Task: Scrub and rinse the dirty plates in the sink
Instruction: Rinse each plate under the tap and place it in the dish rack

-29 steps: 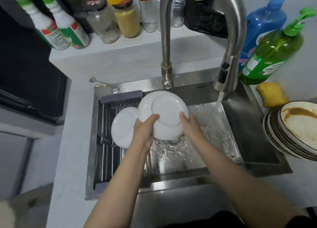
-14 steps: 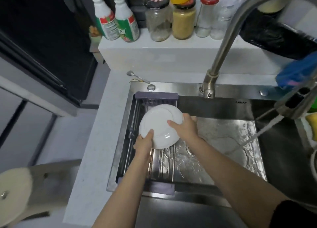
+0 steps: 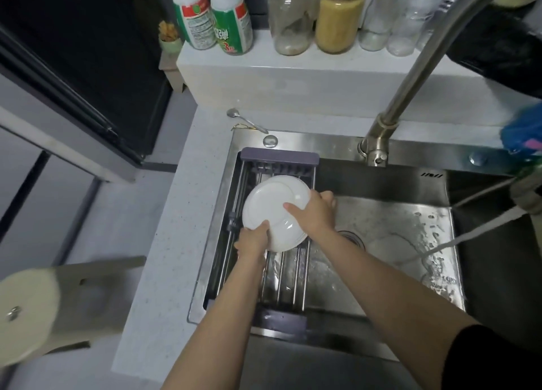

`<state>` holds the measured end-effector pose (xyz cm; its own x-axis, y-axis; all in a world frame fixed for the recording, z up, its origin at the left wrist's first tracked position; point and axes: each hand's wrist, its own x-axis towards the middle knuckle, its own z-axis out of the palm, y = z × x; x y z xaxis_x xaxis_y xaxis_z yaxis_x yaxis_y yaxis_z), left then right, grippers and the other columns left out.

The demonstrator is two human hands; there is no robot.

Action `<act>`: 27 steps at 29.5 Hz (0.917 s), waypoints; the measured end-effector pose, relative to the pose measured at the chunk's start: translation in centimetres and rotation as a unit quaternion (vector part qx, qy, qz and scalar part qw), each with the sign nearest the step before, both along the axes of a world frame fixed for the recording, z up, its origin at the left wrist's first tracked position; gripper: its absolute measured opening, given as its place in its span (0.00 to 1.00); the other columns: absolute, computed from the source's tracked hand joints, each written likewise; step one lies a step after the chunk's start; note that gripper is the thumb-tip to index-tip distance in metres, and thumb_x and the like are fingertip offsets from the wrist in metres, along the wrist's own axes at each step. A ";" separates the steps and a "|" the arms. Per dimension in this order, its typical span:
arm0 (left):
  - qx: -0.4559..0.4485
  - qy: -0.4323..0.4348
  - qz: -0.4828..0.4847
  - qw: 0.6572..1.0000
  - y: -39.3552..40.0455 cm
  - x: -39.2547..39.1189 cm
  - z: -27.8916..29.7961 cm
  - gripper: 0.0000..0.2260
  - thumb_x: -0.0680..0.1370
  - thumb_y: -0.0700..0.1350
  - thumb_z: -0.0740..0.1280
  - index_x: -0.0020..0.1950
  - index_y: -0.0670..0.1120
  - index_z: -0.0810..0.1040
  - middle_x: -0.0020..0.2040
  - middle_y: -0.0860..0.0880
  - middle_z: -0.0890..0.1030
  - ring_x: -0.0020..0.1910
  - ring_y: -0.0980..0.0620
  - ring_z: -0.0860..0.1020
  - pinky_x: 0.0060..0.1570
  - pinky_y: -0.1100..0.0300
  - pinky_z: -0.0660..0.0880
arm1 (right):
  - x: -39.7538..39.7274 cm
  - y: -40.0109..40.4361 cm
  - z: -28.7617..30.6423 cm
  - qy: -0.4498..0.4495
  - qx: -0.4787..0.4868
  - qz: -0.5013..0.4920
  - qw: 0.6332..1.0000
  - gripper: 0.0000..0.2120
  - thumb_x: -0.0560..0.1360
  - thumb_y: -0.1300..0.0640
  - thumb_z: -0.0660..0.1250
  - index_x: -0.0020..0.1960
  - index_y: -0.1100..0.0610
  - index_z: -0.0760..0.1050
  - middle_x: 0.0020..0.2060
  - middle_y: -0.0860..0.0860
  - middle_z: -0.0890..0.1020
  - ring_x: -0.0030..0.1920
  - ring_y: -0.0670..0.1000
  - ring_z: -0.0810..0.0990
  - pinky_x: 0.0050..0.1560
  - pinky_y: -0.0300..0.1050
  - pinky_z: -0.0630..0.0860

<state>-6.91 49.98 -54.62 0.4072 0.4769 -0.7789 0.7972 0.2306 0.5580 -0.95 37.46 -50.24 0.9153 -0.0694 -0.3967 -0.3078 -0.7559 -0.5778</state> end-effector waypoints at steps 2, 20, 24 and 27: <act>0.008 0.012 0.002 1.000 -0.8 0.0 2.3 0.40 0.59 0.57 0.66 0.69 0.40 0.69 0.65 0.41 0.73 0.60 0.41 0.74 0.62 0.46 0.73 | -0.2 -0.2 -0.1 0.008 0.004 0.010 1.000 0.34 0.71 0.40 0.70 0.68 0.60 0.67 0.63 0.57 0.64 0.66 0.56 0.62 0.63 0.46 0.68; 0.010 -0.195 -0.160 0.968 -16.8 -4.0 11.4 0.09 0.78 0.40 0.65 0.57 0.43 0.77 0.48 0.47 0.80 0.48 0.47 0.80 0.55 0.55 0.76 | -10.5 -15.5 6.9 -0.154 0.172 -0.100 0.968 0.17 0.73 0.59 0.72 0.61 0.56 0.77 0.51 0.49 0.72 0.46 0.46 0.75 0.52 0.40 0.72; -0.037 -0.218 -0.212 0.952 -23.3 -5.4 13.1 0.04 0.79 0.39 0.64 0.49 0.46 0.77 0.40 0.50 0.79 0.41 0.51 0.78 0.44 0.62 0.73 | -13.7 -22.1 8.7 -0.200 0.163 -0.151 0.954 0.15 0.73 0.59 0.72 0.59 0.54 0.77 0.51 0.49 0.74 0.45 0.46 0.76 0.47 0.37 0.73; -0.053 -0.227 -0.263 0.936 -29.0 -6.6 14.6 0.04 0.80 0.39 0.62 0.51 0.44 0.77 0.40 0.52 0.78 0.38 0.54 0.78 0.35 0.68 0.70 | -15.8 -28.0 9.9 -0.234 0.136 -0.194 0.943 0.15 0.73 0.58 0.71 0.59 0.55 0.78 0.52 0.50 0.74 0.46 0.48 0.77 0.45 0.37 0.74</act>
